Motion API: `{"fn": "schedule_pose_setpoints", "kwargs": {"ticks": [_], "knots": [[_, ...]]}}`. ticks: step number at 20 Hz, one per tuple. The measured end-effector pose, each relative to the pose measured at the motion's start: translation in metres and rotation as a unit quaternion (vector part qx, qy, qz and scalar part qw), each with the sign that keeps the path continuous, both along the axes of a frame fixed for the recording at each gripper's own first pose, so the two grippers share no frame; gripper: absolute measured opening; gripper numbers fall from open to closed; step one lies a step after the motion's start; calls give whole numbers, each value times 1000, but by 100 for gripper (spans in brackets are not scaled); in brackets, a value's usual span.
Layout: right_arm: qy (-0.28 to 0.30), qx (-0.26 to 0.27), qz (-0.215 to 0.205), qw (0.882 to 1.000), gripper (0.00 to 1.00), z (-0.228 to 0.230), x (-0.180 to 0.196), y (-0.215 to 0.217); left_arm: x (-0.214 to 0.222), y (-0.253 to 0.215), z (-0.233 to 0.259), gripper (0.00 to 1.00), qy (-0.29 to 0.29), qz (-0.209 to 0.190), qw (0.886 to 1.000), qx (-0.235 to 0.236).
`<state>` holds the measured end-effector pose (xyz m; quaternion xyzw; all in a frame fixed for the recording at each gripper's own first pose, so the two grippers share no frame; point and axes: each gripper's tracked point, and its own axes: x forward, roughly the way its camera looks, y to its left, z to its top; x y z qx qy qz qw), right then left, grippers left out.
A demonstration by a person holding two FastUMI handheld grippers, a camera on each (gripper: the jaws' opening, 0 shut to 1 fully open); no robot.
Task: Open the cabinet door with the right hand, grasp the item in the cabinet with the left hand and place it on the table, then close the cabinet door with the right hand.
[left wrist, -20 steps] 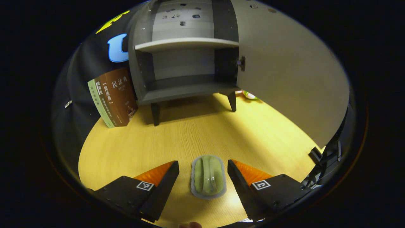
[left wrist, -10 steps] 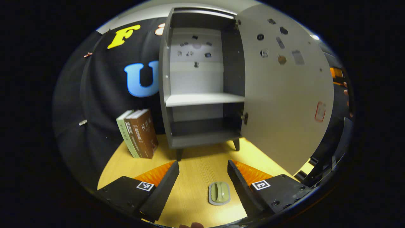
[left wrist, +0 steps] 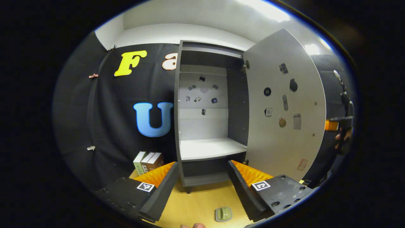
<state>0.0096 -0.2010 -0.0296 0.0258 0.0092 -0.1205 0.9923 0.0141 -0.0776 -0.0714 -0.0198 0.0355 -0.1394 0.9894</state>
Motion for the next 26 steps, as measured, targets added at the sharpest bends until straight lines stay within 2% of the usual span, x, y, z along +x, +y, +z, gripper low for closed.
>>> {"fn": "schedule_pose_setpoints", "kwargs": {"ticks": [1, 4, 10, 18, 23, 26], "knots": [[-1, -3, -5, 1000, 95, 0, 0, 2, 0, 5, 3, 96, 3, -1, 1000, -2], [-5, 0, -6, 1000, 97, -1, -1, 18, 2, 12, 10, 96, -3, -7, 1000, 3], [-7, 16, 12, 1000, 97, -4, 0, 77, -2, 28, 9, 96, 1, -21, 1000, 0], [-4, 46, 89, 995, 97, -13, 28, 178, -17, 61, 5, 97, 3, -3, 1000, -8], [6, 57, 155, 986, 98, -18, 45, 243, -20, 81, 3, 96, 4, 17, 1000, -3], [-5, 46, 169, 984, 97, -9, 42, 254, -26, 82, 4, 97, 4, 19, 1000, -6]]}}
